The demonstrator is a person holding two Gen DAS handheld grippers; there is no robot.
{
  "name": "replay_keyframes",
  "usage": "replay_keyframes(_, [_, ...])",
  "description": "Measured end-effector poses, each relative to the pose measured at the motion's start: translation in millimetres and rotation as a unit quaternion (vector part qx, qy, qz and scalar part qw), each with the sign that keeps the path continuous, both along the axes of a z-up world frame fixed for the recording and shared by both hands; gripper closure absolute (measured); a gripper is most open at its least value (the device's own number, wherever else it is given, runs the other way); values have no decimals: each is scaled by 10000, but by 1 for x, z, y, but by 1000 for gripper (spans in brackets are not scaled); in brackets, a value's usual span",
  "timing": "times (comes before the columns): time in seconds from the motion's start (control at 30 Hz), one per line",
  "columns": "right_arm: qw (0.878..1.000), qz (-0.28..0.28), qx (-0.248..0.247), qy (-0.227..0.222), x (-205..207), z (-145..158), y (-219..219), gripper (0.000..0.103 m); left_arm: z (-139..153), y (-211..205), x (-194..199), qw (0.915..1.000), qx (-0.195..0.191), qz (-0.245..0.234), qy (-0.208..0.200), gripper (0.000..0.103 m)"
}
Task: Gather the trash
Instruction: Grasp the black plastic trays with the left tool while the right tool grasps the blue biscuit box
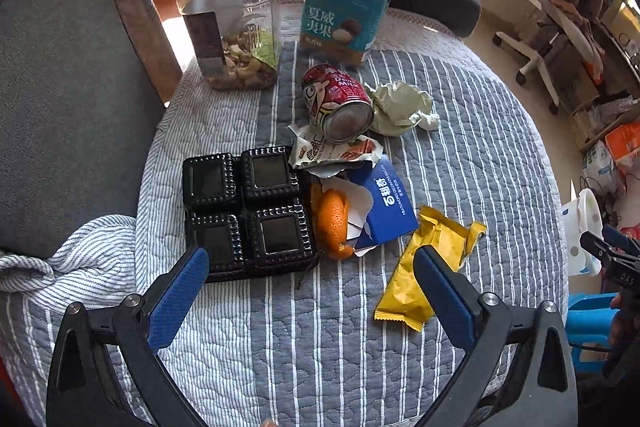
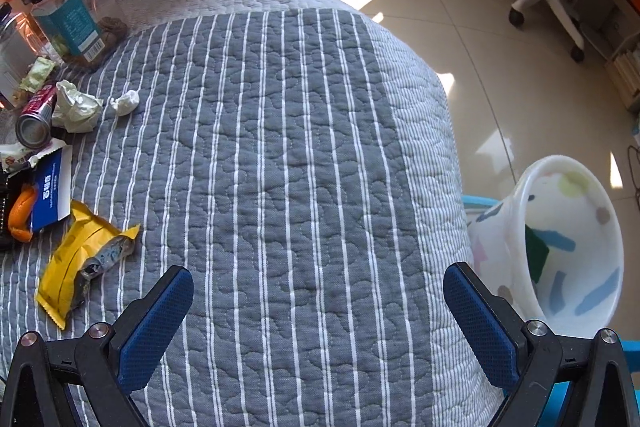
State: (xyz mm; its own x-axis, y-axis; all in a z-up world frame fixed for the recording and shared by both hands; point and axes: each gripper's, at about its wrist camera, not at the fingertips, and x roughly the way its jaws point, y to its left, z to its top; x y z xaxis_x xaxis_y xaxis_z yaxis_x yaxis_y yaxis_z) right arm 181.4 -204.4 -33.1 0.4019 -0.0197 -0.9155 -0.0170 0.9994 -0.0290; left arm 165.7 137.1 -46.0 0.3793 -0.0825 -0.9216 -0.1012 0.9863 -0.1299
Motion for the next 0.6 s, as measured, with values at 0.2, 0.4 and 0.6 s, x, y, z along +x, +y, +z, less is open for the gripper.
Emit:
replay_keyframes(0.2, [9999, 150, -15, 75, 10, -8, 28, 1, -30, 29, 23, 9970, -235, 650, 340, 0])
replay_keyframes(0.4, [9995, 260, -22, 186, 17, -18, 49, 1, -60, 42, 38, 9932, -143, 928, 685, 3])
replay_keyframes(0.6, [9989, 372, -107, 274, 23, -27, 64, 1, -63, 50, 36, 9920, -443, 912, 757, 5])
